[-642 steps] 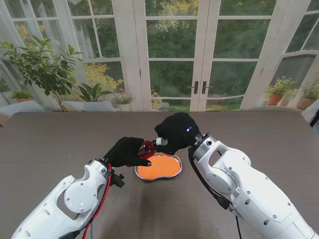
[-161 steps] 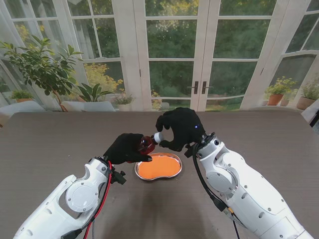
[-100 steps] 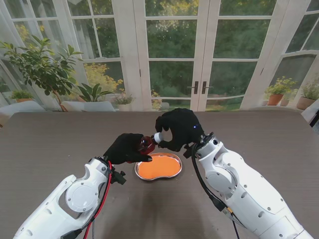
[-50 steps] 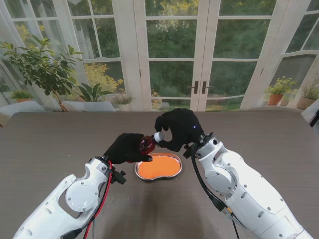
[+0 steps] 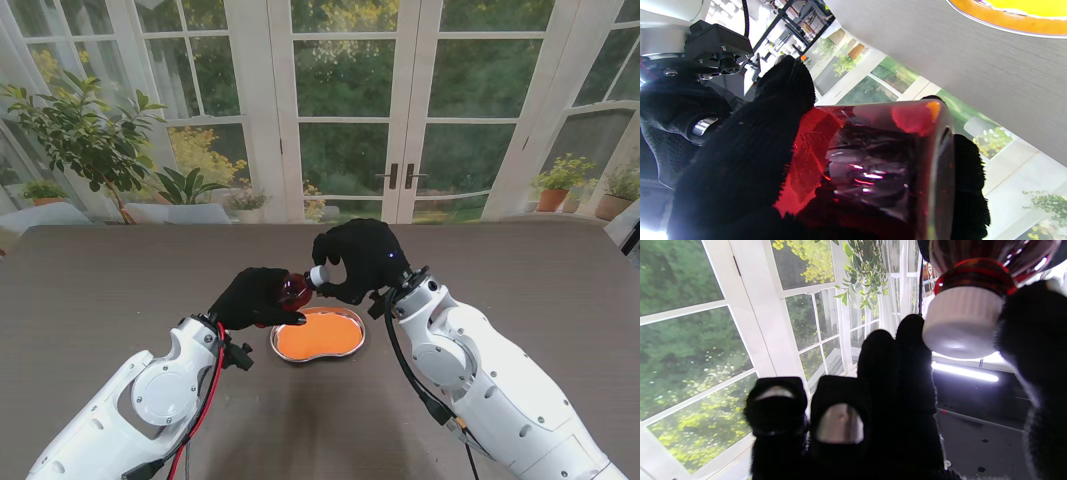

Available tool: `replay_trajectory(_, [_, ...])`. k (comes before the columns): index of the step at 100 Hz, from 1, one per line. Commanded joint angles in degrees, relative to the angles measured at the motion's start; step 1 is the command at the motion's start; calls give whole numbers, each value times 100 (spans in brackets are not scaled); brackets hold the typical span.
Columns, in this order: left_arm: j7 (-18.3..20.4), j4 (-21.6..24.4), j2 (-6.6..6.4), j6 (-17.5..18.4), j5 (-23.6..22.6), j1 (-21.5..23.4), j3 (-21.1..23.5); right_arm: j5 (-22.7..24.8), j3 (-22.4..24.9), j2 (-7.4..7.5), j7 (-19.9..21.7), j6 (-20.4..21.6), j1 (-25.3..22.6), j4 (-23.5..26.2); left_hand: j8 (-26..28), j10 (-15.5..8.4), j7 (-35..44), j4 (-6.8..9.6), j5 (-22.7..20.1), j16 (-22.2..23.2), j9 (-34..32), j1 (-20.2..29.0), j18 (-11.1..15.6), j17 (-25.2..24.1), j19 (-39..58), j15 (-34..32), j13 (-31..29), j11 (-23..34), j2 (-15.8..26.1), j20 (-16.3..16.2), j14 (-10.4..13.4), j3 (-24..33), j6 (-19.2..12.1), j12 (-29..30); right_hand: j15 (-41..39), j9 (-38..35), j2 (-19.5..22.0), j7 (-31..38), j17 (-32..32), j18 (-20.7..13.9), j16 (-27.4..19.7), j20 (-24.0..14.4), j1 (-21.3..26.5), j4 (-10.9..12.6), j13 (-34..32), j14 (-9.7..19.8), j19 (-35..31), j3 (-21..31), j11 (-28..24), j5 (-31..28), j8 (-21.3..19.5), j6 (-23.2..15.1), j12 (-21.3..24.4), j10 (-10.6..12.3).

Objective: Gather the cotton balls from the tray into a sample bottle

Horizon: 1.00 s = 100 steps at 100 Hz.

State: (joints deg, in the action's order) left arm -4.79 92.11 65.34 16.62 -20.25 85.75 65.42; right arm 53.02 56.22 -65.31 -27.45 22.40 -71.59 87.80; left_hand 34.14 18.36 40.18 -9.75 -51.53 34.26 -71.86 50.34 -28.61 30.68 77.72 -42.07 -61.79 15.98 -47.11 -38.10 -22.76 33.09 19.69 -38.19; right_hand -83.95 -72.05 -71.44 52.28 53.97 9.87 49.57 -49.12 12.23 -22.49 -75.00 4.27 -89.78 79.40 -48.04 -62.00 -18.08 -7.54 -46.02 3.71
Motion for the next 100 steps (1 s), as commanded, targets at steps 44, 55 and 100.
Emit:
replay_trajectory(44, [107,42,20,-6,13,-7,-22,-52,66,6,384,-100,-94,193,30,-281,620,-15,-867,11,-230,1077,130,-171,119,-125,-24,93,1500,-144,-145,1852,-1135,-68,-717,-987,642,432,270,272,273,15,-259,2,-54,-2,-514,15,-56,-803,172,55,-94,-20])
replay_trajectory(55, [98,41,23,-7,16,-9,-25,-58,60,12,446,-149,-104,225,28,-271,618,-17,-865,11,-233,1077,128,-172,117,-124,-23,93,1496,-144,-146,1850,-1124,-66,-824,-1066,740,442,349,300,321,9,-337,93,-53,30,-566,-35,-115,-948,127,48,-144,-30])
replay_trajectory(100, [101,54,21,-3,11,-1,-15,-140,60,42,779,-329,-133,353,28,-270,614,-21,-861,10,-228,1076,134,-178,113,-122,-23,92,1496,-144,-156,1852,-1123,-65,-1105,-1099,1872,420,531,356,453,23,-654,865,-48,22,-718,-436,-807,-1263,-883,110,-28,-76])
